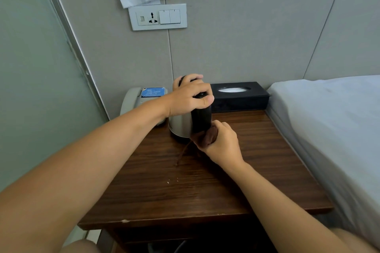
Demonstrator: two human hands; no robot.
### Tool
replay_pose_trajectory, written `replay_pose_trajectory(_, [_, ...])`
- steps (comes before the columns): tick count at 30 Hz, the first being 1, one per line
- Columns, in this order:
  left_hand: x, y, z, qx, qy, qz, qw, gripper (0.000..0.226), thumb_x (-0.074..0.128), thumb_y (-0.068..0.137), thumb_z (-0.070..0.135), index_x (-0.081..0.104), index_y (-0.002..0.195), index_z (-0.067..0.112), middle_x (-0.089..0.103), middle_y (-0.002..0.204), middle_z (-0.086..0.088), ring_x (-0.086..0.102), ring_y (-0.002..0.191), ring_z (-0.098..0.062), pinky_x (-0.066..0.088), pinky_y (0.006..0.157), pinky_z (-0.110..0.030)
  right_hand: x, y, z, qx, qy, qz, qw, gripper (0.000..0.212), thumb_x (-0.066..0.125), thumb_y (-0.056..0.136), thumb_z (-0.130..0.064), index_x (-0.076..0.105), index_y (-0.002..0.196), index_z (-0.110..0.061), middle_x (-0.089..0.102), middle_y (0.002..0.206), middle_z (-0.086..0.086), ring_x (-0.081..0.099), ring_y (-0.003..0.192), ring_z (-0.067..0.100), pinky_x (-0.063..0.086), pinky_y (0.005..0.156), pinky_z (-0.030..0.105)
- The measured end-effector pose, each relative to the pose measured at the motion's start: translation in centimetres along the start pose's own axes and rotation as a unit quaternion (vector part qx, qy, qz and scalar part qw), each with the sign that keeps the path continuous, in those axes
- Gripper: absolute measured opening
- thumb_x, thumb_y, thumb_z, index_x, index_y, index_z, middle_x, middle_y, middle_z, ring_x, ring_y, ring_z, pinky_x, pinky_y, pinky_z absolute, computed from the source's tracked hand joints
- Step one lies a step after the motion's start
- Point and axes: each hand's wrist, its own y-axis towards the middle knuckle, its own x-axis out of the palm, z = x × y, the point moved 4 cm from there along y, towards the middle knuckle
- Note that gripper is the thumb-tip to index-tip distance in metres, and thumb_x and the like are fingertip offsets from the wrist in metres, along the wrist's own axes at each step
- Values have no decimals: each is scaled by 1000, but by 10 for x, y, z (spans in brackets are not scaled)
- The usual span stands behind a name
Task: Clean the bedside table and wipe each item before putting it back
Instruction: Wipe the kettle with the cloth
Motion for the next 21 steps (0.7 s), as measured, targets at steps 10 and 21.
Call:
replay_pose_trajectory(10, [0,3,-1,-9,10,0,1000,24,45,92,57,57,84,38,56,118,20,13,151,-4,1,120,-48,-16,0,-8,50,179,-149,971,72,85,68,-65,57,122,-27,66,115,-8,65,105,10,55,85,25])
replay_pose_trajectory(21, [0,3,1,-19,6,6,1000,23,44,91,56,57,82,39,56,121,15,13,151,-7,2,120,-50,3,4,1,47,-38,-46,997,55,86,79,-44,58,123,-26,56,117,-6,54,103,12,47,80,23])
